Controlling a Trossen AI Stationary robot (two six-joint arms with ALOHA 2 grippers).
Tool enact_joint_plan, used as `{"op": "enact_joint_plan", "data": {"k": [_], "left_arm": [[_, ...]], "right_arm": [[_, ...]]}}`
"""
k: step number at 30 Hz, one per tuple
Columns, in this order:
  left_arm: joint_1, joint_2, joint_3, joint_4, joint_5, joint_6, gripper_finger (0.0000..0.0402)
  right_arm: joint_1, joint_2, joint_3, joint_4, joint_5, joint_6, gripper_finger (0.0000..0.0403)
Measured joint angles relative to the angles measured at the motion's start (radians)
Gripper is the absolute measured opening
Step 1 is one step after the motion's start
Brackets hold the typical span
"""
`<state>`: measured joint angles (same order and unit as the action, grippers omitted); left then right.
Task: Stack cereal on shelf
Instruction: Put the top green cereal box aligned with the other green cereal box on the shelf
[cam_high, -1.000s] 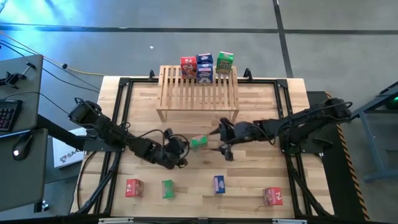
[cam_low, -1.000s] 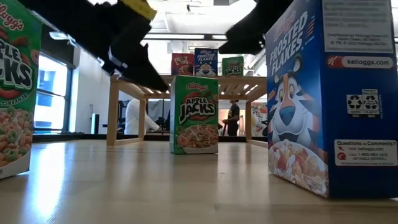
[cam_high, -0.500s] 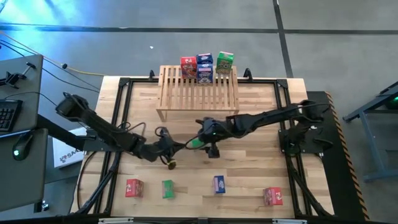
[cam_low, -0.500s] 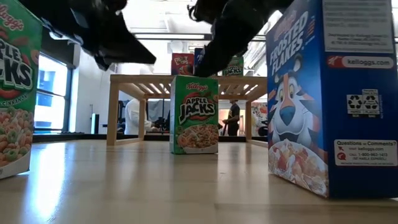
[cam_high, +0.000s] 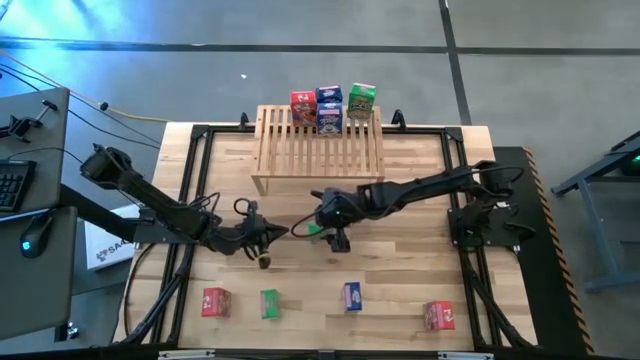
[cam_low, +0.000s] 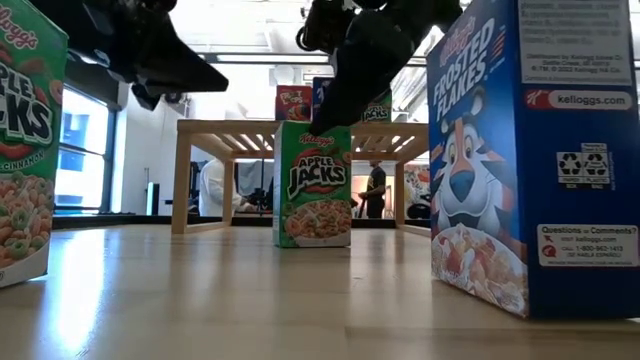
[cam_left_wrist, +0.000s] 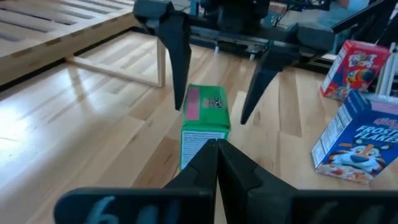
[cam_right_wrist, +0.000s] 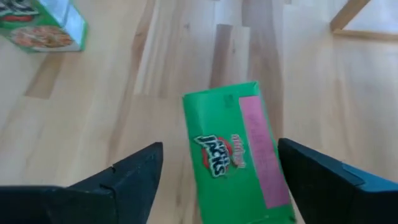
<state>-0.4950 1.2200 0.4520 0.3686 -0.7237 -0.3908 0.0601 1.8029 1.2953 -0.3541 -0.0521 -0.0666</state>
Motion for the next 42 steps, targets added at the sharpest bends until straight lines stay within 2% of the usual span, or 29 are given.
{"op": "enact_joint_plan", "data": {"k": [12, 17, 26, 34, 38, 42], "left_arm": [[0.0, 0.002, -0.001, -0.004, -0.004, 0.005, 0.0], [0.0, -0.004, -0.001, -0.006, -0.004, 0.012, 0.0], [0.0, -0.111, -0.001, -0.01, 0.011, 0.126, 0.0], [0.033, -0.267, 0.001, -0.035, 0.154, 0.23, 0.0], [0.081, -0.331, 0.0, -0.085, 0.226, 0.263, 0.0], [0.147, -0.365, 0.001, -0.118, 0.296, 0.272, 0.0]], "right_arm": [[0.0, 0.032, -0.001, -0.005, -0.009, 0.025, 0.0179], [0.0, 0.024, -0.001, 0.0, -0.013, 0.025, 0.0146], [0.001, -0.051, -0.001, -0.004, -0.096, 0.04, 0.0141], [-0.007, -0.272, 0.005, -0.068, -0.124, 0.038, 0.014], [-0.039, -0.366, 0.096, -0.194, -0.073, -0.018, 0.014], [-0.11, -0.386, 0.261, -0.4, 0.014, -0.124, 0.014]]}}
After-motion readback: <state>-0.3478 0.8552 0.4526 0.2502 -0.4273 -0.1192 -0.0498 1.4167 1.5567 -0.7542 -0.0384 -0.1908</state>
